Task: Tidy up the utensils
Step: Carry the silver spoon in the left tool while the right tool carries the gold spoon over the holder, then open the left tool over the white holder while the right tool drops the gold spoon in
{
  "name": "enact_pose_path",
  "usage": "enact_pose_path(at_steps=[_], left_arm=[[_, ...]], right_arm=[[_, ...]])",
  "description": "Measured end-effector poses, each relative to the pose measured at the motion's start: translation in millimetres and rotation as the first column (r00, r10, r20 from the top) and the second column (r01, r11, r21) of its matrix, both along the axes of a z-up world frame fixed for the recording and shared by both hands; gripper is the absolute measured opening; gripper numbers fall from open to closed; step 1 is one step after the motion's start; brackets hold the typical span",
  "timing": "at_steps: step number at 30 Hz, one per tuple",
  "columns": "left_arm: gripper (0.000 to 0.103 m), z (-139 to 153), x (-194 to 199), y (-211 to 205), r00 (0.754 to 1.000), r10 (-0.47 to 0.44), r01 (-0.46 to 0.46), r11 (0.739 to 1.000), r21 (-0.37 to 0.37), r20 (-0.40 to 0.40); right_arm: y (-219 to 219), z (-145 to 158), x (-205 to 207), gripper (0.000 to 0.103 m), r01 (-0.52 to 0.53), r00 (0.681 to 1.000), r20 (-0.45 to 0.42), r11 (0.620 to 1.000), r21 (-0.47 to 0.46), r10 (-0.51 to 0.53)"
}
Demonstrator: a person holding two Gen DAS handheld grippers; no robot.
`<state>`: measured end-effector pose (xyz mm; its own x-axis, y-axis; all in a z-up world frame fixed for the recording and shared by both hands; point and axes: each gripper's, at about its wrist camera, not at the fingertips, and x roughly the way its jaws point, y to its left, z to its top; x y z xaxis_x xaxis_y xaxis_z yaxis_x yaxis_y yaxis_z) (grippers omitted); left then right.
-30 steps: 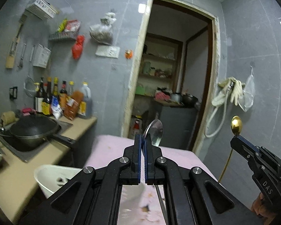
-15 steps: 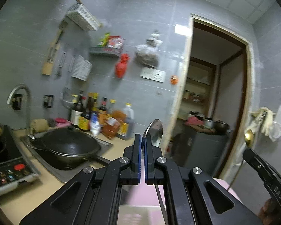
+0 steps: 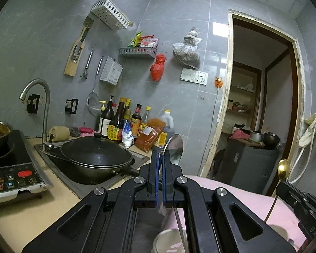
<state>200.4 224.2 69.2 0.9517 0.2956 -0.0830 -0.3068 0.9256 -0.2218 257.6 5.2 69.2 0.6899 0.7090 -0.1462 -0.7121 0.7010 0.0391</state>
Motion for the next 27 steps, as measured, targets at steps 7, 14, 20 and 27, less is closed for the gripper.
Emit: enact_pose_path(at_steps=[7,14,20,27], left_arm=[[0.001,-15,3,-13,0.998,-0.039,0.039,0.999,0.008,-0.041],[0.004,-21,0,-12,0.982,-0.167,0.161,0.984,-0.072,-0.092],[0.026,-16,-10,-14,0.963,-0.248,0.236,0.965,-0.115,-0.103],[0.043,7,-29,-24,0.960,-0.273,0.267,0.959,-0.101,-0.058]], right_arm=[[0,-14,5,0.003,-0.005,0.999,-0.046,0.999,-0.039,0.003],[-2,-23,3,0.005,-0.018,0.994,-0.107,0.997,-0.076,0.010],[-8,-21,-3,0.017,-0.024,0.993,-0.120,0.997,-0.078,0.014],[-24,-3,-15,0.025,-0.002,0.996,-0.090,1.000,-0.028,-0.001]])
